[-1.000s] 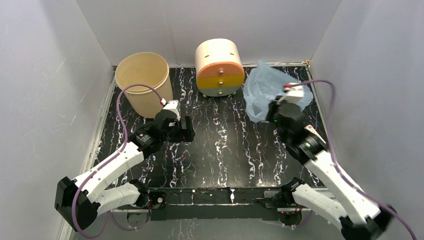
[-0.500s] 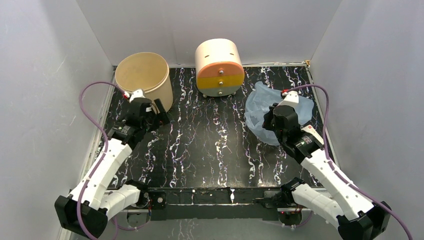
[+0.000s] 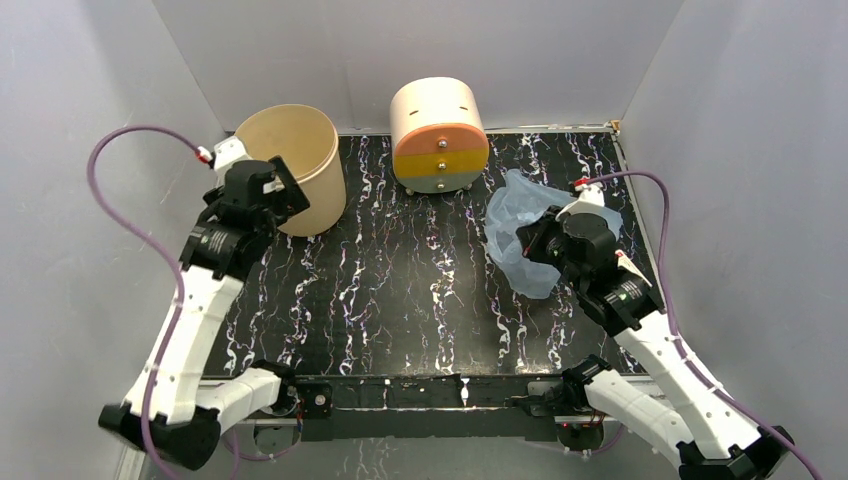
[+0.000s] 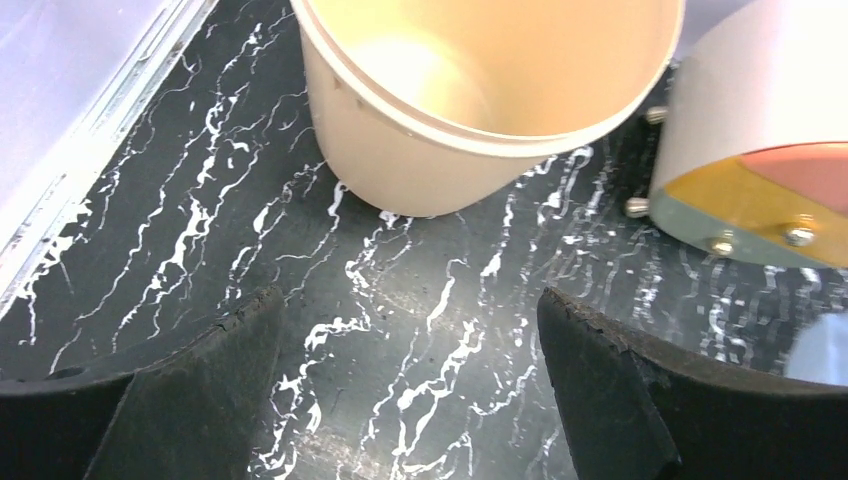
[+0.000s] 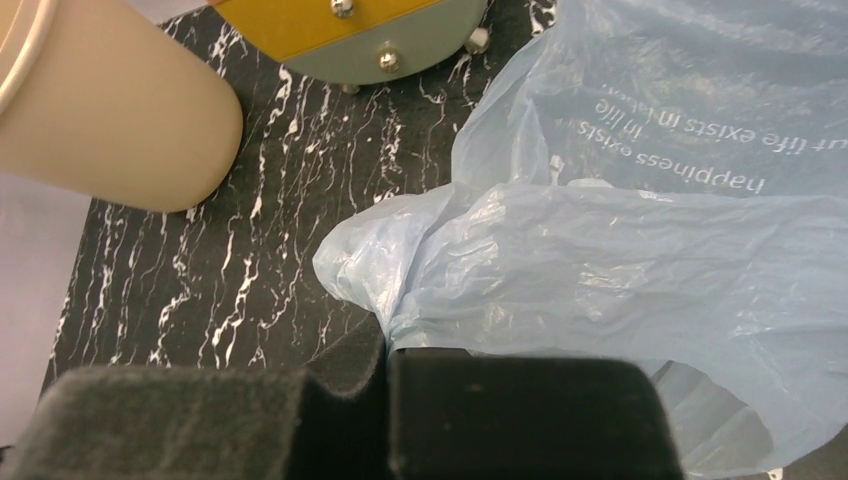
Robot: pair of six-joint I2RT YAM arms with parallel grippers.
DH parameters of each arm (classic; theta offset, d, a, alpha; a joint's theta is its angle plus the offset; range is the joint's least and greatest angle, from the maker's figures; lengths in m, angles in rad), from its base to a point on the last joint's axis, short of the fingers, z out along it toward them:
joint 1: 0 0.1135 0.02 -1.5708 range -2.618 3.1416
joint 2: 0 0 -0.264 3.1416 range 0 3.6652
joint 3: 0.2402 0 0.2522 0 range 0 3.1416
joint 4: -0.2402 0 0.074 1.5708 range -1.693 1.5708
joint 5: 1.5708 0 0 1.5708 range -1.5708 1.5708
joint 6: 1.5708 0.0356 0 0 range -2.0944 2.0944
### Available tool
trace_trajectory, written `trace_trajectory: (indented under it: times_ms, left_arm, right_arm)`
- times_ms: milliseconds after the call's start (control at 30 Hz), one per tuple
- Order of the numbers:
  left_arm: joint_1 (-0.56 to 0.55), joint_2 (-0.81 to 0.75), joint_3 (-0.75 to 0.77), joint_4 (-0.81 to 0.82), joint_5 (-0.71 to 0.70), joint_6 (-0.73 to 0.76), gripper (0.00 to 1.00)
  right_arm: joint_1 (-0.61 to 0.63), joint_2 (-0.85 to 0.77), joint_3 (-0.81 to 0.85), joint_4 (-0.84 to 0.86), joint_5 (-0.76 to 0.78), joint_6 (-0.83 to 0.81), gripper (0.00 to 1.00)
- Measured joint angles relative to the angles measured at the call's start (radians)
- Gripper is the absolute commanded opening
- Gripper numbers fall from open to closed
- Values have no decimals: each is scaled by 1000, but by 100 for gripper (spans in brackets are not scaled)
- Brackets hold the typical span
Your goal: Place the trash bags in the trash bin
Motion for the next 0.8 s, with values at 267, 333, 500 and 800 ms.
trace_trajectory:
  times_ms: [267, 333, 500, 800]
  left_arm:
    - [128, 261, 78, 16, 14, 46, 94]
    - [220, 283, 89, 23, 66, 50, 94]
    - [419, 321, 163, 69, 204, 59, 93]
    - [461, 430, 226, 127, 352, 122, 81]
  right_arm:
    - [0, 36, 0, 0, -85, 16, 0]
    - [0, 36, 0, 0, -99, 19, 0]
    - [0, 36, 0, 0, -117, 23, 0]
    - [0, 19, 0, -4, -128, 34, 0]
